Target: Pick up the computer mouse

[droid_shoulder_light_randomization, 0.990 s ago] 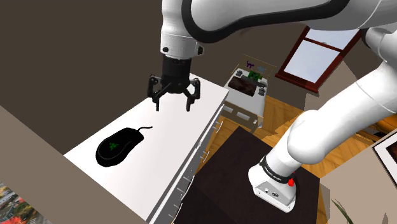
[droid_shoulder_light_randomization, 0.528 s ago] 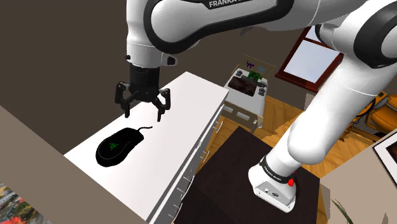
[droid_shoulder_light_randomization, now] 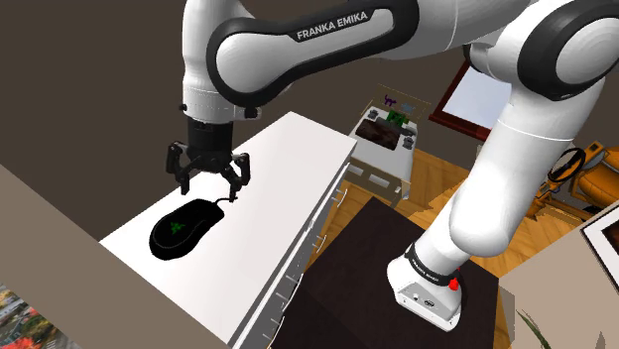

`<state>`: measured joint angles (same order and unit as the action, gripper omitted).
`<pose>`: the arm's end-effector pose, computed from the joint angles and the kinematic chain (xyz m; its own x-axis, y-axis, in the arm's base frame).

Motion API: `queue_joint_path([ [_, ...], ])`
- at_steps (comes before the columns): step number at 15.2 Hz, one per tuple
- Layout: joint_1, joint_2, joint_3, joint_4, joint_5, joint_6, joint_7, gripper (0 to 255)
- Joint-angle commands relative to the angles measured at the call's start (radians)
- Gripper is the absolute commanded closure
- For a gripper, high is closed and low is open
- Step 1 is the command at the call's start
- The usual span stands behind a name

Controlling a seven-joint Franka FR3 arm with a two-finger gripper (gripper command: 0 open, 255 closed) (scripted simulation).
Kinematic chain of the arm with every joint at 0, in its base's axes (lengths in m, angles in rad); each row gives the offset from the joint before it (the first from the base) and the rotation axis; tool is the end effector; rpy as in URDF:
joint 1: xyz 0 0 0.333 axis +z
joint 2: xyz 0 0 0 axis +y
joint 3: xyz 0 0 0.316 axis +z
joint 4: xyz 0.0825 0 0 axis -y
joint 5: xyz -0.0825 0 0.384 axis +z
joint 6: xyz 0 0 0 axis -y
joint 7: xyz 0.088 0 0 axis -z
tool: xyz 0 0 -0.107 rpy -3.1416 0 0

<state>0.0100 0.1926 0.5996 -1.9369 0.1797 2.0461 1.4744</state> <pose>0.4837 0.3346 0.4007 0.5505 -0.7916 -0.2650 -0.8140 -0.5795 0.0400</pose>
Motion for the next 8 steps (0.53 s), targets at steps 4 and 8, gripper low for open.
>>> queue_joint_path([
  [4, 0.006, 0.02, -0.001, -0.014, -0.009, 0.033, 0.003, 255],
  [8, 0.006, 0.021, -0.001, -0.013, -0.01, 0.033, 0.004, 255],
])
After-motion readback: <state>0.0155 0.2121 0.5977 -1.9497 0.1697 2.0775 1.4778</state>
